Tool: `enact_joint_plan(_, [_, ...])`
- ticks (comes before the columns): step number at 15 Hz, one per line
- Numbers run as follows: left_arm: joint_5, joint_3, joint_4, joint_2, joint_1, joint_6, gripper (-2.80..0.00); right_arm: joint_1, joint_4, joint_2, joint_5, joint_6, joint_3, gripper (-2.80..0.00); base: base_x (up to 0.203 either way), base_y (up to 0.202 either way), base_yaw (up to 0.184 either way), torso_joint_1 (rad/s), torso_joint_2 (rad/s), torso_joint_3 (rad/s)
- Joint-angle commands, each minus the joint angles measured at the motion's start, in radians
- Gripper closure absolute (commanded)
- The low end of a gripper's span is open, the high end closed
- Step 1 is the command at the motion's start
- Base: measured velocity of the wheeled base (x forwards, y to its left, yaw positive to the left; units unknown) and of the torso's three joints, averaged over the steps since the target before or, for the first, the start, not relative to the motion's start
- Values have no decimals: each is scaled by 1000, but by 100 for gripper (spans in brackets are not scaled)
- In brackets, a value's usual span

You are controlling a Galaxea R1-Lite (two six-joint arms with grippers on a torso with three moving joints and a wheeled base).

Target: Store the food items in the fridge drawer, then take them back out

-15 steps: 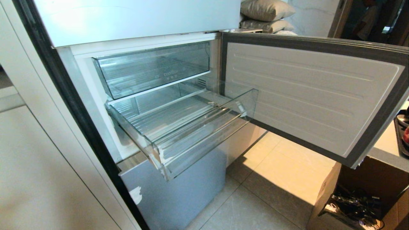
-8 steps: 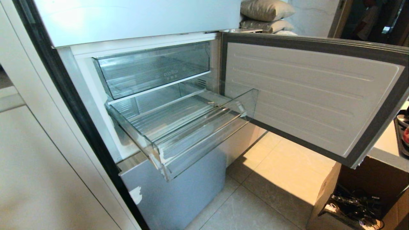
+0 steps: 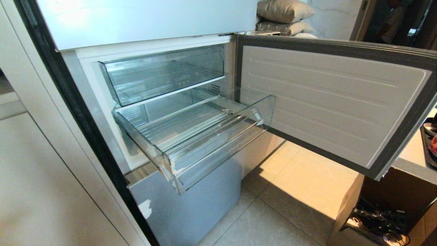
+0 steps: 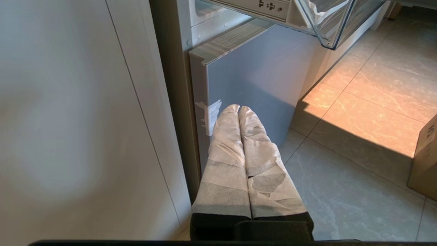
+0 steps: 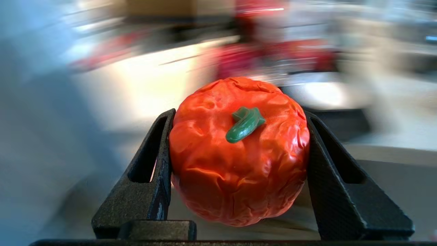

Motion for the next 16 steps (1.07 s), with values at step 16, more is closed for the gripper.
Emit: enact_joint_plan(16, [0, 0, 0, 0, 0, 0, 0, 564, 643, -817, -83, -172, 438, 0, 0, 0, 0, 0, 0, 0])
